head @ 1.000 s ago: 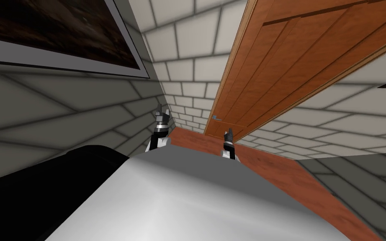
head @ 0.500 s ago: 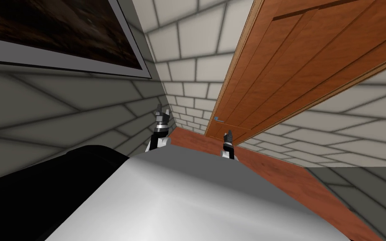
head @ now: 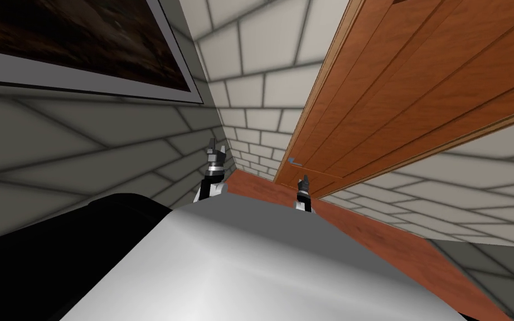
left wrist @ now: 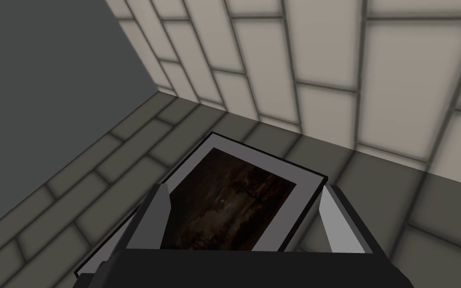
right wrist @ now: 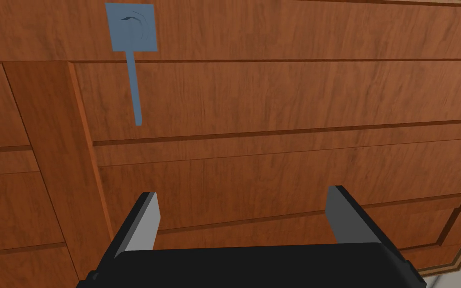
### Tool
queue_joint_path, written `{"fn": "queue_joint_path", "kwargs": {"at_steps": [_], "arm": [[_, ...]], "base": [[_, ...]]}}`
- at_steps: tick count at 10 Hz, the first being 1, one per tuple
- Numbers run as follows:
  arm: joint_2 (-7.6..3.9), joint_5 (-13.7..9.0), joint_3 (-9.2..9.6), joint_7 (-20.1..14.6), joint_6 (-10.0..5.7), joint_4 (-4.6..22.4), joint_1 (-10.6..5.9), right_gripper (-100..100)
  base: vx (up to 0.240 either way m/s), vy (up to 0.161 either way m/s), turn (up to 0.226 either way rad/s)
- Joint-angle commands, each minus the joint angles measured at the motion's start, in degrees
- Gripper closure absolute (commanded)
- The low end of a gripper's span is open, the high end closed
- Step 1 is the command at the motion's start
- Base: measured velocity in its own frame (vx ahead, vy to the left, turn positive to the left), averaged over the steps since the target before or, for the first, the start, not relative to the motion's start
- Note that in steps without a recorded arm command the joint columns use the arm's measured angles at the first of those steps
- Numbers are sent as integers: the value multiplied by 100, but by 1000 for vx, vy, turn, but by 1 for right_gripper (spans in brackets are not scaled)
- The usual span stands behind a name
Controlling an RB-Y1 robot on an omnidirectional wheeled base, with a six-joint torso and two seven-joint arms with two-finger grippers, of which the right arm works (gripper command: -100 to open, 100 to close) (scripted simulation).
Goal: Pull the door open
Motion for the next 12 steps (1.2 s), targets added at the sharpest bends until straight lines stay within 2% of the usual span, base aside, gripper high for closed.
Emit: {"fn": "queue_joint_path", "kwargs": {"at_steps": [1,4,5,8,9,12], "arm": [[-29,-41,-29,-35,-61,249,-56,-100],[-69,-118,-89,-77,-176,773,-227,-100],[-69,-118,-89,-77,-176,773,-227,-100],[-104,-186,-142,-115,-278,1233,-378,-100],[-104,-186,-142,-115,-278,1236,-378,-100],[-134,-248,-190,-149,-370,1653,-514,-100]], "base": [[75,-12,135],[93,-31,115],[65,-15,34],[59,-19,90],[53,-20,19],[60,-23,83]]}}
